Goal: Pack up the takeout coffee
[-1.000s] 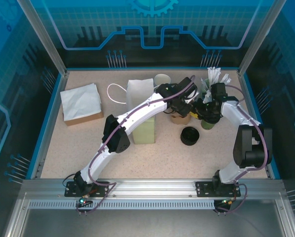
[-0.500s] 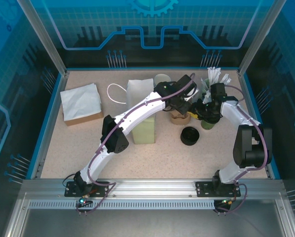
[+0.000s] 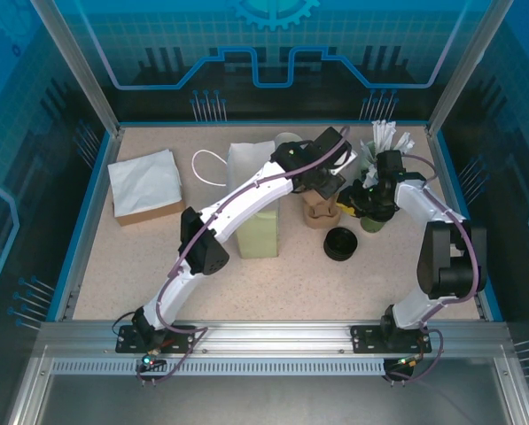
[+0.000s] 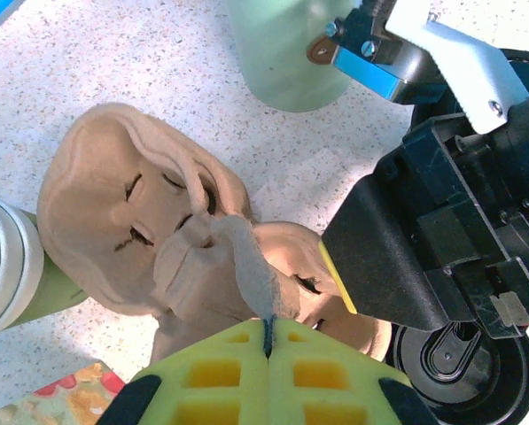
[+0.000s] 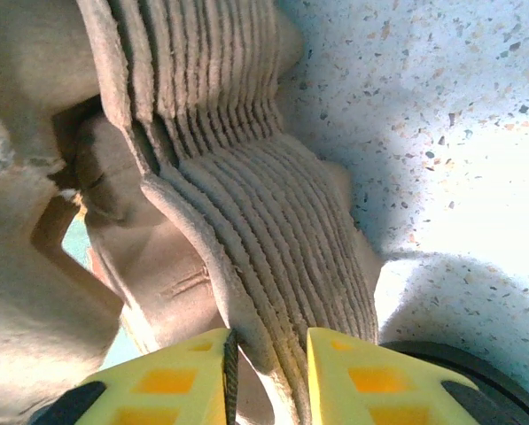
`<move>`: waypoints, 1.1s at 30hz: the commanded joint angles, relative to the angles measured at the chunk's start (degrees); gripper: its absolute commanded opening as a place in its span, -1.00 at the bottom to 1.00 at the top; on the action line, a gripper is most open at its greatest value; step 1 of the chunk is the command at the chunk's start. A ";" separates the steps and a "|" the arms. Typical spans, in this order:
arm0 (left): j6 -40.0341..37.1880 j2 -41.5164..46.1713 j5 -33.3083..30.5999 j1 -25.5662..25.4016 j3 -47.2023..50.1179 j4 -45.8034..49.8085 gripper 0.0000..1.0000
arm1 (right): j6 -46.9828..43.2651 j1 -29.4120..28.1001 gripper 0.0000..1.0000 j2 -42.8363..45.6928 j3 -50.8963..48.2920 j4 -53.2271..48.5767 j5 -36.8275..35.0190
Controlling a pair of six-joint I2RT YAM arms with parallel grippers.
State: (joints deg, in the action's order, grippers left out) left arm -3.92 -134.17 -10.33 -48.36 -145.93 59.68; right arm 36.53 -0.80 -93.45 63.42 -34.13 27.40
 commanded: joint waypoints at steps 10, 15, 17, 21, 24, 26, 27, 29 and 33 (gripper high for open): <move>-2.23 4.66 -1.36 0.98 -3.40 -2.72 -1.00 | -1.73 -0.87 -0.47 -1.55 1.93 -3.54 -0.61; -3.20 4.62 -1.78 1.19 -4.10 -3.68 -1.00 | -2.25 -0.87 -0.47 -1.74 2.24 -4.43 -1.18; -3.13 4.67 -1.66 1.51 -4.33 -4.04 -1.00 | -2.34 -0.87 -0.47 -1.74 2.32 -4.59 -1.31; -3.20 4.23 -1.61 1.86 -4.30 -3.83 -1.00 | -2.34 -0.87 -0.47 -1.62 2.54 -4.43 -1.20; -3.29 4.09 -1.97 1.95 -4.30 -3.83 -1.00 | -2.68 -0.87 -0.47 -1.82 2.85 -5.11 -1.54; -3.33 4.14 -2.04 2.00 -4.44 -4.04 -1.00 | -2.74 -0.93 -0.47 -1.91 2.79 -5.16 -1.56; -3.21 4.08 -1.90 2.10 -4.41 -4.07 -1.00 | -2.71 -0.88 -0.47 -1.96 2.77 -5.01 -1.48; -2.95 4.09 -1.61 2.19 -4.45 -3.90 -1.00 | -2.61 -0.93 -0.47 -1.62 2.68 -4.41 -1.01; -1.71 4.40 -0.91 2.19 -4.46 -2.49 -1.00 | -1.82 -0.87 -0.45 -0.07 2.49 -2.62 0.21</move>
State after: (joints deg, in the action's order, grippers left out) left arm -6.13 -132.64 -11.18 -46.59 -148.38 56.64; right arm 34.85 -0.86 -94.32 64.69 -36.97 26.57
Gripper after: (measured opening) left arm 0.047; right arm 0.273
